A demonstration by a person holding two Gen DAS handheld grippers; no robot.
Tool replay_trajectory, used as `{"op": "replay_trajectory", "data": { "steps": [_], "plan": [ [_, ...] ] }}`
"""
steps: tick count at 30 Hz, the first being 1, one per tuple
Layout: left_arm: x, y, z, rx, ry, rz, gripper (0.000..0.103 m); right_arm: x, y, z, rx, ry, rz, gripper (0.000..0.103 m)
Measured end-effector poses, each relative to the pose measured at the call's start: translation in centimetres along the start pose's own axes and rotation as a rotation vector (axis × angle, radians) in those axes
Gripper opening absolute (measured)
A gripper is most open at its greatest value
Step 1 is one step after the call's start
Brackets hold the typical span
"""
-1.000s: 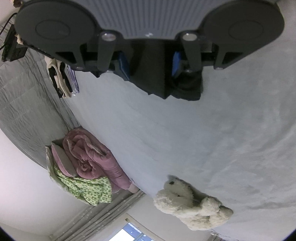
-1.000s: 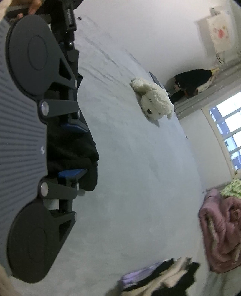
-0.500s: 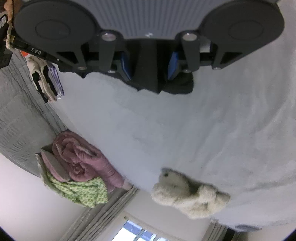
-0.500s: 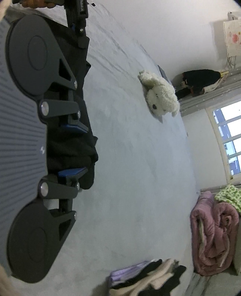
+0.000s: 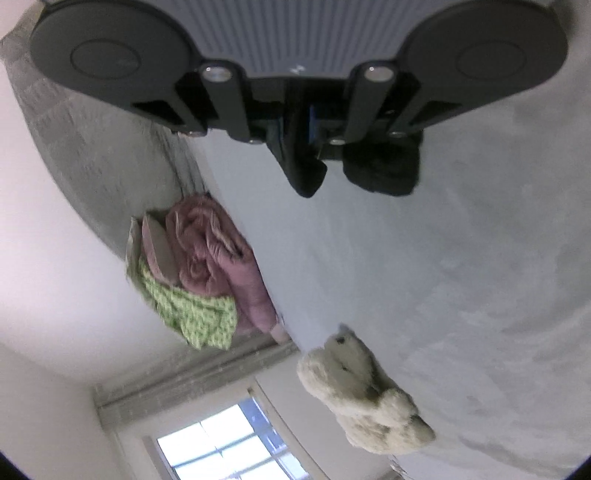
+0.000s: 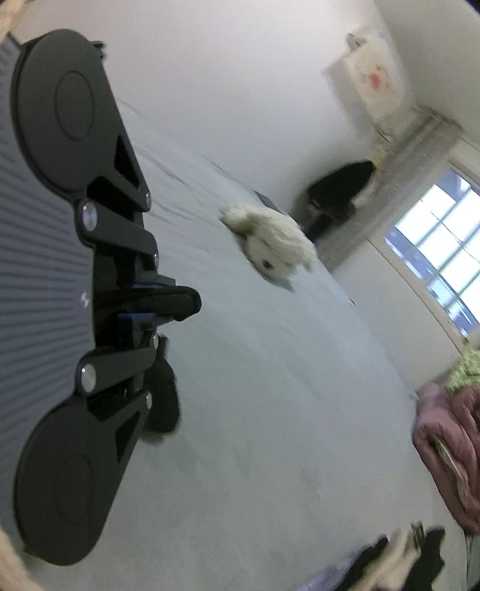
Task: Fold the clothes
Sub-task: 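Lay the folded end down and open both grippers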
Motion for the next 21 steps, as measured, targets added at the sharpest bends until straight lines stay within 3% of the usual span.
{"op": "replay_trajectory", "data": {
  "steps": [3,6,10,12,15,18,21],
  "plan": [
    [0.4,0.1,0.1,-0.040,-0.005,0.025,0.011,0.1,0.1,0.0,0.043,-0.005,-0.030,0.014],
    [0.9,-0.2,0.8,-0.147,0.025,0.094,0.013,0.8,0.5,0.8,0.131,0.015,-0.105,0.020],
    [0.8,-1.7,0.5,-0.212,-0.002,0.171,0.028,0.7,1.7,0.5,0.191,-0.023,-0.185,0.020],
    [0.6,-2.9,-0.1,-0.238,-0.044,0.233,0.041,0.8,2.9,-0.2,0.216,-0.068,-0.259,0.020],
    [1.3,-5.3,-0.2,-0.263,-0.072,0.389,0.044,1.5,5.0,-0.8,0.255,-0.135,-0.377,0.027],
    [2.3,-6.6,1.3,-0.257,-0.011,0.505,0.045,2.0,6.3,-1.0,0.276,-0.199,-0.443,0.040],
    [3.7,-6.5,2.9,-0.265,0.086,0.565,0.045,2.7,7.0,-0.8,0.276,-0.208,-0.494,0.040]
  ]
}}
Point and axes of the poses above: each gripper's, at about its wrist camera, not at the fingertips, and z roughly the way its jaws point, y to its left, x to its underside, the point moved 1 cm from there along z, roughly the way its jaws point, and after that the axes turned 11 degrees about x, right-handed, at the moved point
